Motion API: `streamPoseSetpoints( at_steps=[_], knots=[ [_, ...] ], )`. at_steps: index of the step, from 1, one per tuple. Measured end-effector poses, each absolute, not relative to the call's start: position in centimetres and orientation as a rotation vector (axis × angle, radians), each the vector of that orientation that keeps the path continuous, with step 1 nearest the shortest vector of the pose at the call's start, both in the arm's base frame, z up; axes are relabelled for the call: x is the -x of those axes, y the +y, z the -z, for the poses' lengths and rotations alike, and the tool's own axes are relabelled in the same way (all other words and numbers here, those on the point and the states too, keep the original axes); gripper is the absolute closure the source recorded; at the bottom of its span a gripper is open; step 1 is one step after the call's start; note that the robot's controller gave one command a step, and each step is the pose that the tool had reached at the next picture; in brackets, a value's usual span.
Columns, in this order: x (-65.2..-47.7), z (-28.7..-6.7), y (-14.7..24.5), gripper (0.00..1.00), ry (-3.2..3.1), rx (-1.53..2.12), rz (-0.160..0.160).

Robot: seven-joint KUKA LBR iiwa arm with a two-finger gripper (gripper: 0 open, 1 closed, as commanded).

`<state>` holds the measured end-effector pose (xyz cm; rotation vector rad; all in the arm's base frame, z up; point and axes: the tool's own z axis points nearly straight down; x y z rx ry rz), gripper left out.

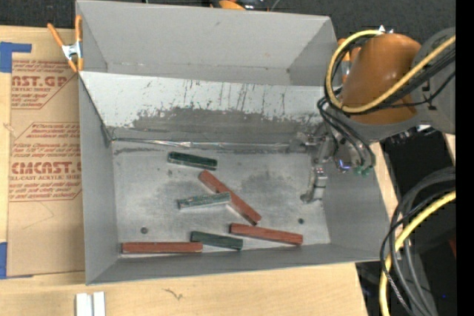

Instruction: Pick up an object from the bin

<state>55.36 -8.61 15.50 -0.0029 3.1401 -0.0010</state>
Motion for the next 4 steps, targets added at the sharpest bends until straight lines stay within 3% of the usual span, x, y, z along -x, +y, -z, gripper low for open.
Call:
streamPoseSetpoints(
  at_steps=[1, 2, 3, 4],
  knots=[
    [-49.8, -12.9, -4.2, 0.00, 3.147, -0.086, -0.005],
    [-49.9, -11.5, -9.1, 0.00, 3.130, 0.281, 0.001],
    [-50.9, -14.3, -2.6, 0.00, 3.139, -0.016, -0.005],
    [-52.6, -7.0, 7.5, 0.00, 3.119, 0.353, -0.003]
  ],
)
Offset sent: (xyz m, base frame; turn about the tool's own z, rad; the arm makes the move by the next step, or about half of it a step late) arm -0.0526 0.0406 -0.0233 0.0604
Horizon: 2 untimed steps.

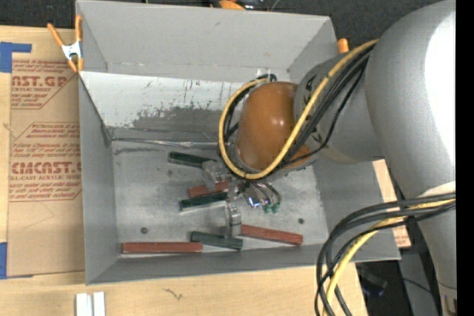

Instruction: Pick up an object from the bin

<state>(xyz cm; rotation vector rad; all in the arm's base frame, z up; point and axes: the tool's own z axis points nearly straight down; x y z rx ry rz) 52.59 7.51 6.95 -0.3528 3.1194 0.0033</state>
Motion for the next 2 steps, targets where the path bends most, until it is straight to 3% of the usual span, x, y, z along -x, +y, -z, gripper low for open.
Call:
streamPoseSetpoints(
  at_steps=[1, 2],
  knots=[
    [-52.9, -7.4, 7.4, 1.00, 3.111, 0.347, -0.003],
    [-53.1, -21.7, 11.3, 1.00, 3.074, 0.593, -0.002]
  ],
)
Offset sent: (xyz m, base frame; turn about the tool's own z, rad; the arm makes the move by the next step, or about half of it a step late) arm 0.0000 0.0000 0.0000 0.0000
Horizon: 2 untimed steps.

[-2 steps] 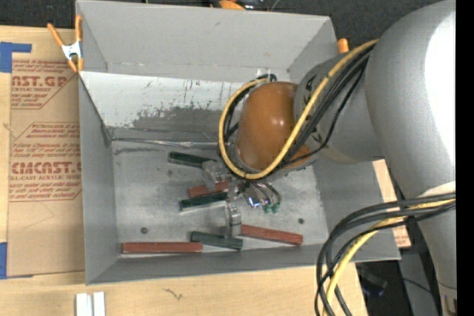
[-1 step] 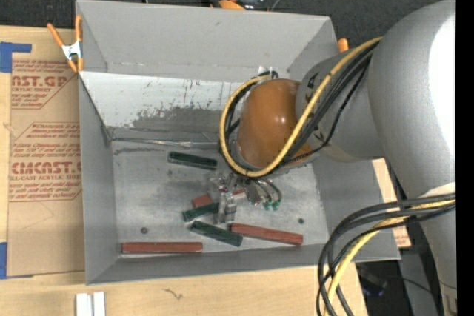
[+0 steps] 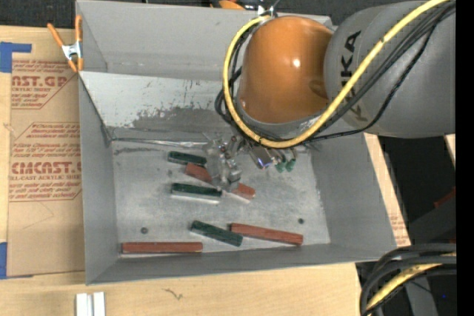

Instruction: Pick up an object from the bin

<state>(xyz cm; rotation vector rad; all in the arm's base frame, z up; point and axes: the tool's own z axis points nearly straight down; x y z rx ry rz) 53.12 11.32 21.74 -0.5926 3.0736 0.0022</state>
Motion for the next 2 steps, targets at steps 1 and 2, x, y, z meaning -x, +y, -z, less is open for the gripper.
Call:
streamPoseSetpoints(
  at_steps=[1, 2],
  knots=[
    [-53.0, -21.3, 11.2, 0.00, 3.082, 0.593, -0.002],
    [-57.7, -6.7, 9.4, 0.00, 3.082, 0.570, -0.005]
  ],
)
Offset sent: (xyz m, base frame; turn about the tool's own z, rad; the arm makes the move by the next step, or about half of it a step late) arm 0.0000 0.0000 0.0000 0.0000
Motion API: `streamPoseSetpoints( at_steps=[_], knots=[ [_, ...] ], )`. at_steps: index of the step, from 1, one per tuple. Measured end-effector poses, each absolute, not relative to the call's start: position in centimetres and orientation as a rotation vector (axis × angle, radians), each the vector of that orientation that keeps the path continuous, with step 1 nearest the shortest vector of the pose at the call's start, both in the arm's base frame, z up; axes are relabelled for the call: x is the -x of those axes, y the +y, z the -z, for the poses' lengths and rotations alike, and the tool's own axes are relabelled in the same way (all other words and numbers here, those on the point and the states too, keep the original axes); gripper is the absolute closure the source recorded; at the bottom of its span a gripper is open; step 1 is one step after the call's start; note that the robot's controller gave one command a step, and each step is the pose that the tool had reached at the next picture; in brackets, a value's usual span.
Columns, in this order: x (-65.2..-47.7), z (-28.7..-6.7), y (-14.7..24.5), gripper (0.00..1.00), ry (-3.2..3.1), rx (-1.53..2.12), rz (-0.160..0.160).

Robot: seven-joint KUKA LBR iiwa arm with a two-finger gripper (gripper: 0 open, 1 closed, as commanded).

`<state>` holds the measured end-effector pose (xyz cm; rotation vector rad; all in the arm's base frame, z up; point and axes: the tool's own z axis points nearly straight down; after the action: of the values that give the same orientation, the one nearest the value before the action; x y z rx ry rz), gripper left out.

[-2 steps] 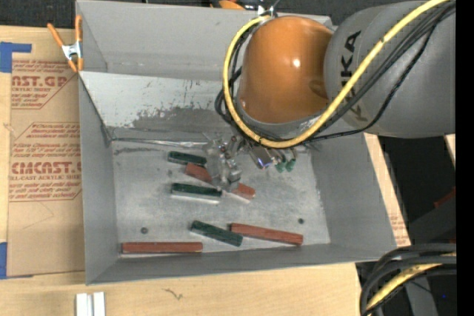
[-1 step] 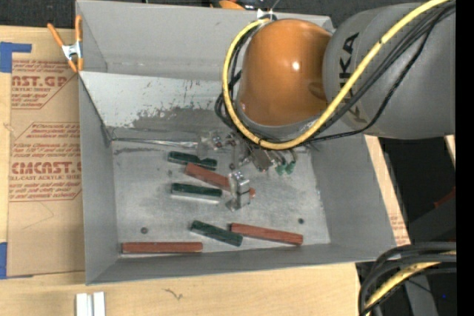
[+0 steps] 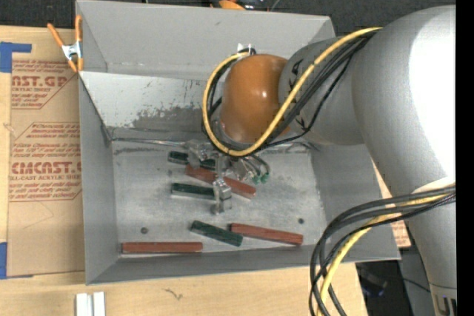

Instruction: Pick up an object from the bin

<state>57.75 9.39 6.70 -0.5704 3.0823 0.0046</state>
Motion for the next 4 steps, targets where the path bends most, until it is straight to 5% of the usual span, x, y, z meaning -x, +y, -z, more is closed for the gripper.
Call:
streamPoseSetpoints(
  at_steps=[1, 2, 3, 4],
  knots=[
    [-58.2, -7.1, 14.6, 0.00, 3.078, 0.605, -0.004],
    [-58.3, -7.1, 11.1, 0.00, 3.091, 0.533, -0.002],
    [-58.4, -7.3, 11.3, 1.00, 3.087, 0.535, -0.004],
    [-58.2, -7.0, 11.2, 0.00, 3.093, 0.536, -0.003]
  ],
)
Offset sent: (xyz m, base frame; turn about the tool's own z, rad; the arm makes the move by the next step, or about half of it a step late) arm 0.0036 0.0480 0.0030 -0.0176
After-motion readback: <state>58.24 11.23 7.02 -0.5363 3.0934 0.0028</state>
